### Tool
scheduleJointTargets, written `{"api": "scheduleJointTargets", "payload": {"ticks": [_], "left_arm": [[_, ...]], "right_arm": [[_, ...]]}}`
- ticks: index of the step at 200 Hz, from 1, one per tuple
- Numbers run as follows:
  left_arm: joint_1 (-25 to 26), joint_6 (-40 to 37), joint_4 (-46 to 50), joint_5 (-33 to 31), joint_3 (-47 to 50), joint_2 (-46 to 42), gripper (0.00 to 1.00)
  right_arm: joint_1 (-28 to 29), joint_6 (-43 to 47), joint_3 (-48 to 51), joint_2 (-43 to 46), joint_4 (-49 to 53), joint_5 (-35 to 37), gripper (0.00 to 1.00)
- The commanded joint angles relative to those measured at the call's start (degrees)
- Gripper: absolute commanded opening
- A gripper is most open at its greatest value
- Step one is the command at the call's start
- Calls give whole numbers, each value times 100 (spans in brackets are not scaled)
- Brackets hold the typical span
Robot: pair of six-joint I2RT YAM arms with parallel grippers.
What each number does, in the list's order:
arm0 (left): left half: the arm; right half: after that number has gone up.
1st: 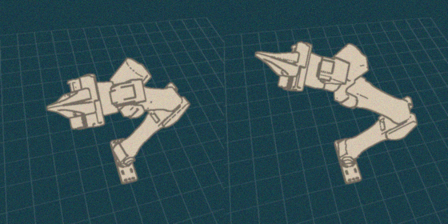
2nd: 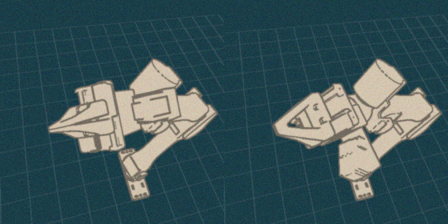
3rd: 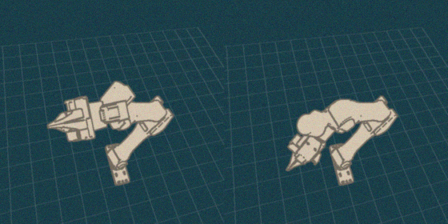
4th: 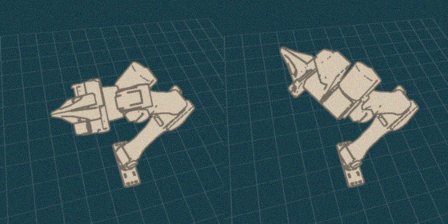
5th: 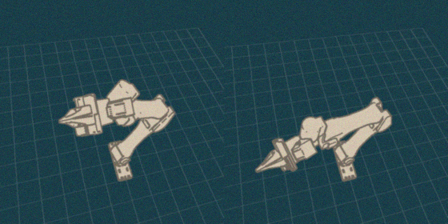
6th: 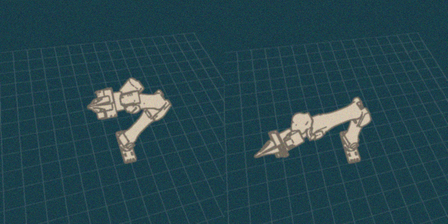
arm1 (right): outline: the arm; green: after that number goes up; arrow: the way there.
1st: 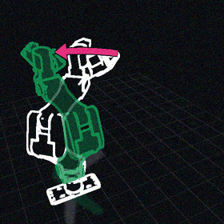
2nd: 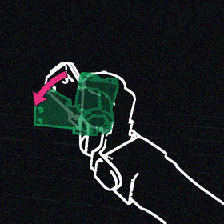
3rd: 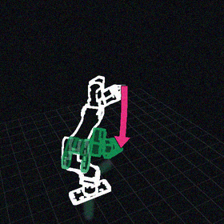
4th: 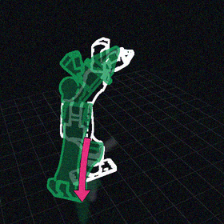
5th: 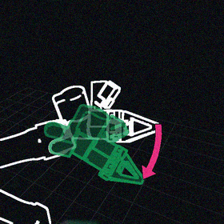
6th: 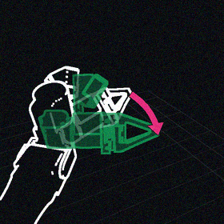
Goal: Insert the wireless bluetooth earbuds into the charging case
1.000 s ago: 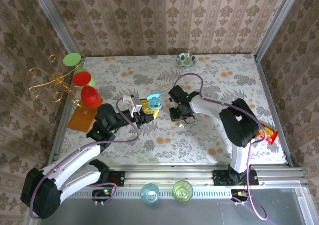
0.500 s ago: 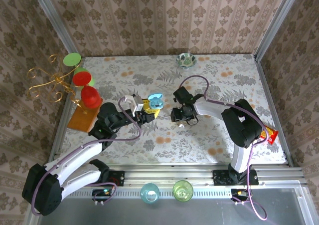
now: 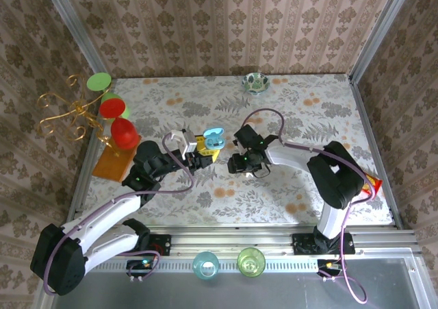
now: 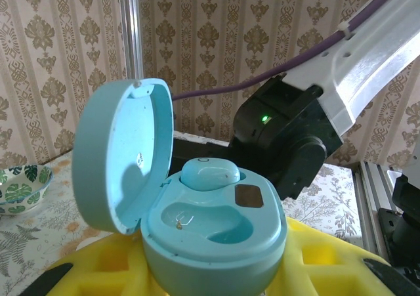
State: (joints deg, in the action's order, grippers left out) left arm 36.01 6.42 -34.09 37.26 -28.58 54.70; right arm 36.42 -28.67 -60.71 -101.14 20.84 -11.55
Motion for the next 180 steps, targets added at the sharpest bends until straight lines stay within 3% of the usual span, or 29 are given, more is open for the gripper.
{"api": "scheduleJointTargets", "payload": {"ticks": [1, 27, 51, 122, 180], "left_arm": [[38, 50, -281, 1, -88, -55, 20], [38, 53, -276, -3, -87, -67, 20], [38, 53, -253, -177, -78, -84, 20], [38, 20, -138, -245, -69, -137, 20], [38, 24, -245, -236, -34, -56, 20]], "right_arm": [[-29, 456, -52, 305, 140, 255, 49], [-30, 1306, -250, 201, 438, 738, 46], [-24, 1725, -593, -112, 643, 734, 46], [38, 1804, -1092, -979, 713, 373, 44], [143, 1612, -792, -642, 895, 407, 41]]}}
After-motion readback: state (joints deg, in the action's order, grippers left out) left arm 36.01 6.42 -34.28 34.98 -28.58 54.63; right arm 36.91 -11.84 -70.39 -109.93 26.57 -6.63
